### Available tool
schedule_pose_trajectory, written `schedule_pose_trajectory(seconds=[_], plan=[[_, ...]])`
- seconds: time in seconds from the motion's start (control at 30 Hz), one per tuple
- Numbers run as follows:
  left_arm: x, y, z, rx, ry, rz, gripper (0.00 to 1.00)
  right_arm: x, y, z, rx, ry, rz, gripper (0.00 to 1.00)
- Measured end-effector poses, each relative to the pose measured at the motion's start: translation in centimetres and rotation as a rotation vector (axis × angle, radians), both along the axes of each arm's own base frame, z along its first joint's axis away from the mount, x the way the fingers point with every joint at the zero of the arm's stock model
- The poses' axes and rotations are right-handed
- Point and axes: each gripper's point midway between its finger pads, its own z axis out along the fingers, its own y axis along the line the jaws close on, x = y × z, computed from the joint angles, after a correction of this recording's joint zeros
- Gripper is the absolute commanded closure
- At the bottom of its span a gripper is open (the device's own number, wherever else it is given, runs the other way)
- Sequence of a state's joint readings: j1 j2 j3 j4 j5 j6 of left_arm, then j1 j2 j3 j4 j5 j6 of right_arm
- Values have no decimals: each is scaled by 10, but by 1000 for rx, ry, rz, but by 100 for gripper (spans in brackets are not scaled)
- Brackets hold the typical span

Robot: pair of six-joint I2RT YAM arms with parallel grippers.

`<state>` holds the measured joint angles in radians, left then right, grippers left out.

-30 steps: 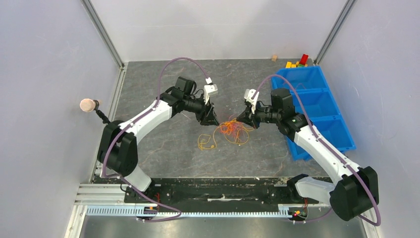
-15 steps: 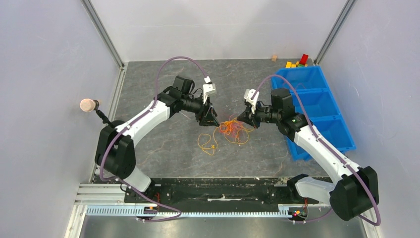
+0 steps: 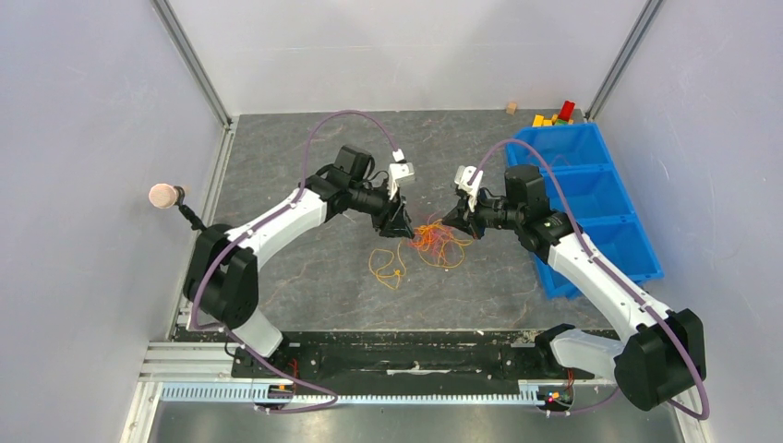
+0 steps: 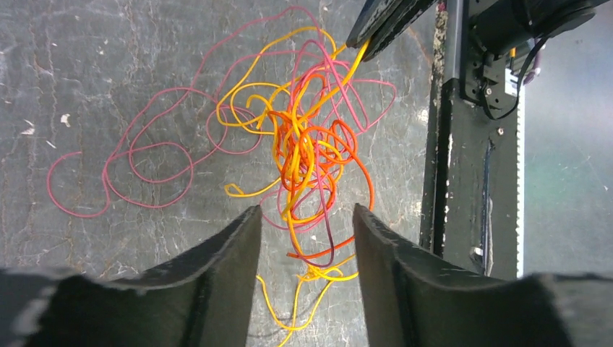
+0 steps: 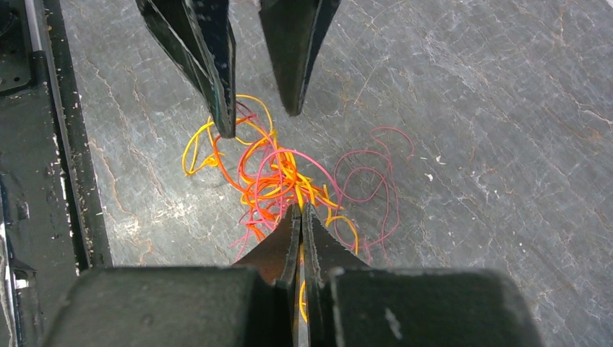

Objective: Untangle the cables

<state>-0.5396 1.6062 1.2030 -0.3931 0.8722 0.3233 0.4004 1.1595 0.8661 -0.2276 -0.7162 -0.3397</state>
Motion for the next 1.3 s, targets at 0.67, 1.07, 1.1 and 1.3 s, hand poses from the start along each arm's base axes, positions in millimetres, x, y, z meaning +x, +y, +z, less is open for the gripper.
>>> schedule_pose_trajectory(seconds=[0.67, 1.07, 1.1, 1.3], plan=[[-1, 50, 127, -205, -14, 214, 98, 28, -77, -113, -335, 53, -228, 100], [14, 110, 276, -537, -40, 408, 98, 49, -112, -142, -470, 11, -324, 100], [15, 114, 288, -559, -51, 414, 98, 49, -113, -144, -476, 10, -324, 100], [18, 147, 369, -709, -122, 448, 98, 55, -118, -155, -502, 6, -332, 100]])
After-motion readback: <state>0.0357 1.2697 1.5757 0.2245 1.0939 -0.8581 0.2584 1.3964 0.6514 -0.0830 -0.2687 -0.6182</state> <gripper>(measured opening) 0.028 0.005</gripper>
